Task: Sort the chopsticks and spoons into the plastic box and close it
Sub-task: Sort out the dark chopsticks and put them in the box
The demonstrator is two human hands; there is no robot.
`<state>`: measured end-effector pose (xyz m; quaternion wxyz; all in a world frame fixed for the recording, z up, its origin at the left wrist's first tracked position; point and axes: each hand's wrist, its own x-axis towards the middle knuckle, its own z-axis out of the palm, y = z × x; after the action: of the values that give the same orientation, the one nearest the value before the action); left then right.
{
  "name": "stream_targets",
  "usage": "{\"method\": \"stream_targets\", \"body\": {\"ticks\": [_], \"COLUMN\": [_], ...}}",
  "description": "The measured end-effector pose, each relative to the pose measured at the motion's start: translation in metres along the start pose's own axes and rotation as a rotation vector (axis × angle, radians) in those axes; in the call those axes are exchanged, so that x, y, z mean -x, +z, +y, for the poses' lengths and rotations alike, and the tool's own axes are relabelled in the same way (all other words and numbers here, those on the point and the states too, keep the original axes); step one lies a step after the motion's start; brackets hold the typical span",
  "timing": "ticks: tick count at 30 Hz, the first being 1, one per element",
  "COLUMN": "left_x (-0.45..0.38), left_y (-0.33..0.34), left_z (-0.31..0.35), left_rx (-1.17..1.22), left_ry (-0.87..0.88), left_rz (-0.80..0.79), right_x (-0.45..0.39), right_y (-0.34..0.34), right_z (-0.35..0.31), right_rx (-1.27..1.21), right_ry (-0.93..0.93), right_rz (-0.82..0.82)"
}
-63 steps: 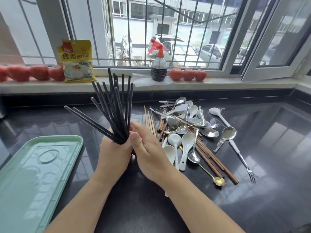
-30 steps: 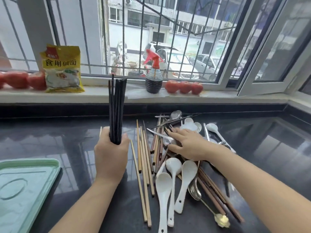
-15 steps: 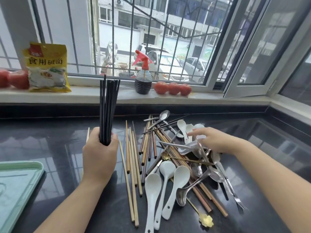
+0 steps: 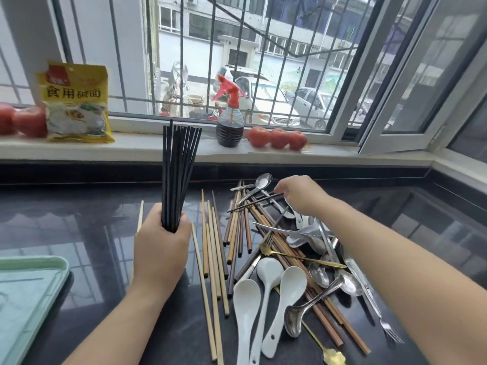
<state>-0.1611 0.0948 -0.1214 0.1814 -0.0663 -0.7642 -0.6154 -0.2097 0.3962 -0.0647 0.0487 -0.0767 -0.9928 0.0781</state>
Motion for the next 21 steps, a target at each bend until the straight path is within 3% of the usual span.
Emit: {"method": "stream_targets", "body": {"ticks": [6, 9, 12, 17, 21], "left_x": [-0.003, -0.004, -0.004, -0.005, -0.005], "left_y": [0.0, -0.001, -0.002, -0.001, -0.003], "left_z": [-0.004, -0.004, -0.004, -0.002, -0.003], "left_rx": [0.012, 0.021, 0.021, 0.038, 0.053], "left_ry": [0.0, -0.005, -0.01, -0.038, -0.062], "left_rz": [-0.01, -0.01, -0.007, 0.021, 0.029], "right_x": [-0.031, -0.031, -0.024, -0.017, -0.034], "right_y": [0.027, 0.033, 0.026, 0.019, 0.03], "right_z": [-0.033, -0.026, -0.015, 0.006, -0.01], "right_rx": [0.246, 0.438, 0.53, 0.408, 0.182], "right_ry": [-0.03, -0.184, -0.342, -0.288, -0.208], "right_rz": [-0.097, 0.001, -0.008, 0.085, 0.046]}}
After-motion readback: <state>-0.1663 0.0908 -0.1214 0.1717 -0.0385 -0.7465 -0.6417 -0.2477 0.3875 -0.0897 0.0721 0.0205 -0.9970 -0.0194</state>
